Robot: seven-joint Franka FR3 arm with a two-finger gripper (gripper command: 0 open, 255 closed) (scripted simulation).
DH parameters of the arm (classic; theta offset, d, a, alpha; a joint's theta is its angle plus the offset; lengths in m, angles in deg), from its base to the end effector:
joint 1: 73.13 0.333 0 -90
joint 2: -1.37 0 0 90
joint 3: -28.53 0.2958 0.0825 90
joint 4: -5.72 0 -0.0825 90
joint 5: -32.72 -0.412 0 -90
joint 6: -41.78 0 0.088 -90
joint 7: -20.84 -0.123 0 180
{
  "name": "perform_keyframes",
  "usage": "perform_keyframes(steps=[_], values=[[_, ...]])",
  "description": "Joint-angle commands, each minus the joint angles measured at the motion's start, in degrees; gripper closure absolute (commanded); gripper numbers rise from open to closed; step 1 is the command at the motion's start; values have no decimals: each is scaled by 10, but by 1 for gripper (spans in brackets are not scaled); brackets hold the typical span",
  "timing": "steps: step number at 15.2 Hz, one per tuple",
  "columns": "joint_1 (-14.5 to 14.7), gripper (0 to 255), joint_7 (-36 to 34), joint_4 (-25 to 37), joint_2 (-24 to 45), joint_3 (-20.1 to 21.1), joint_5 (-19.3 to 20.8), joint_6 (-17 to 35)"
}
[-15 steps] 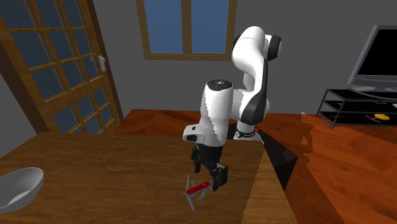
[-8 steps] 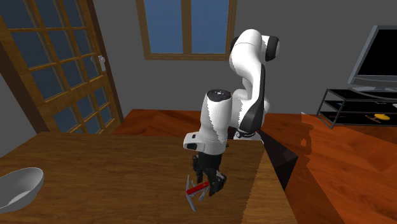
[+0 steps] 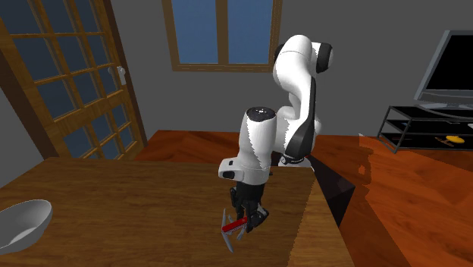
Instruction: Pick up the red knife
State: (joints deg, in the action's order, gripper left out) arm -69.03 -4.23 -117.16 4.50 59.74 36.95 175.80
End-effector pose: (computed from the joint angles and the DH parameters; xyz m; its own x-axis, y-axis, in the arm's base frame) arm 0.4786 0.3357 0.3434 0.9652 0.2167 0.1466 0.2238 -0.9741 -0.0335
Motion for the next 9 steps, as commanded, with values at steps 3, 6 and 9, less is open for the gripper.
perform_keyframes(steps=[3,6,9], values=[[-1,255,6,7,-9,0,-7,-14],[-2,255,12,19,-20,0,-16,-36],[-3,255,18,32,-31,0,-24,-58]])
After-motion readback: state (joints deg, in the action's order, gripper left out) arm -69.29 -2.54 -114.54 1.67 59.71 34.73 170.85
